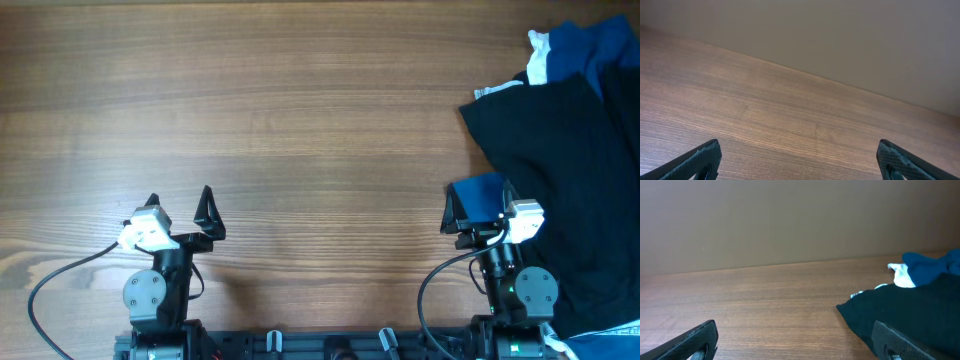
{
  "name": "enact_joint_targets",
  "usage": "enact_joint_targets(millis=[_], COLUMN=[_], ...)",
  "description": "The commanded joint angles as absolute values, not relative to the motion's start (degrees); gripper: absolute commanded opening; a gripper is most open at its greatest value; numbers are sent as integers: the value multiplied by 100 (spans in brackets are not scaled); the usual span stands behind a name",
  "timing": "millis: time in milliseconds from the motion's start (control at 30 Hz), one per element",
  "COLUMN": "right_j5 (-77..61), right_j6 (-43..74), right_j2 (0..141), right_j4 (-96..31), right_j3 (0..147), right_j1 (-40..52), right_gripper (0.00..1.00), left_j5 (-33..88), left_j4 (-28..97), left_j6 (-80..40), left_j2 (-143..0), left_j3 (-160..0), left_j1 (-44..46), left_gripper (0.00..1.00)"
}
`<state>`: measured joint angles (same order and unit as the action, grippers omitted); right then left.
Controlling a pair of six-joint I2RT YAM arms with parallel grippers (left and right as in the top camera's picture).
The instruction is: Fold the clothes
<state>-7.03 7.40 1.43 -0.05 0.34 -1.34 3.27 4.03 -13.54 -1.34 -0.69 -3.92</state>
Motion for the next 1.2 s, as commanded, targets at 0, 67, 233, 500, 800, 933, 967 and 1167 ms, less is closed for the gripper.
enact_joint_targets(millis=[0, 67, 233, 500, 800, 933, 967, 1167], right_j5=[-598, -600, -600, -600, -1055, -1028, -991, -827], right_j6=[707, 705, 705, 792, 1905, 1621, 1498, 1188], right_j2=[172, 172, 172, 172, 174, 329, 460, 1946], right_j4=[-5, -5, -5, -5, -19, -395, -519, -1050], right_j3=[51, 51, 51, 51, 108, 526, 701, 1868], right_j1=[-156, -156, -156, -156, -156, -156, -156, -158], right_gripper=[100, 100, 100, 100, 100, 100, 100, 100], left_j5=[333, 333, 333, 340, 462, 572, 569, 572], left_j4=[412, 412, 412, 412, 410, 674, 816, 1433], left_j6=[-1219, -1221, -1221, -1243, -1831, -1828, -1826, -1826], left_j2=[-158, -158, -158, -158, -207, -635, -882, -2893], left_j3=[-32, -32, -32, -32, -49, -495, -727, -2086], left_j1=[-429, -429, -429, -429, -429, -429, -429, -429], left_gripper=[100, 100, 100, 100, 100, 100, 100, 100])
